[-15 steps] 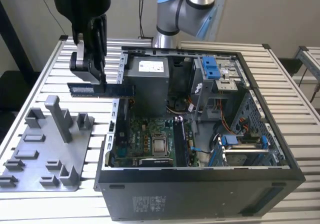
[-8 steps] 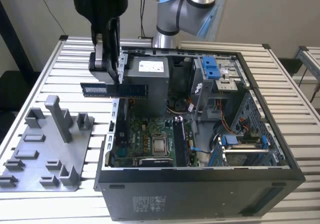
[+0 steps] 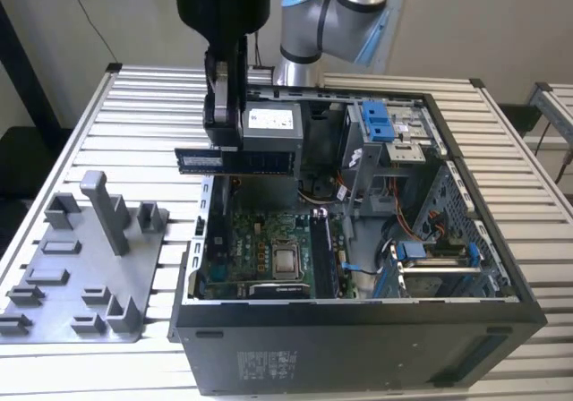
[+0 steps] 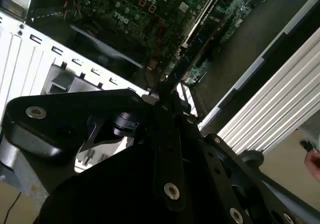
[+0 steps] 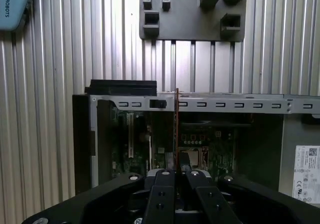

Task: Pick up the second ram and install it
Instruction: 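Pick up the second ram and move it above second insertion slot, then insert the second ram into the second slot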

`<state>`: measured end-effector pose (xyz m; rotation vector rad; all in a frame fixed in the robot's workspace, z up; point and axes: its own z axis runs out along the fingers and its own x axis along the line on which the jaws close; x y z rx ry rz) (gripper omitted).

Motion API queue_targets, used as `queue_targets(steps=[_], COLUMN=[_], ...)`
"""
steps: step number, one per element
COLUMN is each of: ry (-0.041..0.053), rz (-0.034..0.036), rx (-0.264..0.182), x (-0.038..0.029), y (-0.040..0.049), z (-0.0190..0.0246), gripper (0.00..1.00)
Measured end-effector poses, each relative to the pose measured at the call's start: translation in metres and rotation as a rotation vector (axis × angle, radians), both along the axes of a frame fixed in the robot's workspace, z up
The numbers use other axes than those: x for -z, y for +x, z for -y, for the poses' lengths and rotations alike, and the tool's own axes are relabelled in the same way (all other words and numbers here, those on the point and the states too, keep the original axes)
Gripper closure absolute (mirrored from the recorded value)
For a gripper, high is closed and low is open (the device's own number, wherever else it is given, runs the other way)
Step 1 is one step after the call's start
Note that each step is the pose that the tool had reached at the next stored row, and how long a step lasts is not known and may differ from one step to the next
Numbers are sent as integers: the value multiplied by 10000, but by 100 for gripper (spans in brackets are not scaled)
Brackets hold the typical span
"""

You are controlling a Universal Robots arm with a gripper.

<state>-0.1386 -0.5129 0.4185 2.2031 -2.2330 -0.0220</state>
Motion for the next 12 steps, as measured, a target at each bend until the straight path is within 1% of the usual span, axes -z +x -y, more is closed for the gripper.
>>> queue_targets(steps=[12], ry=[-1], rz=[-27], rx=[-24], x=[0], y=[502], z=[0], gripper=[86])
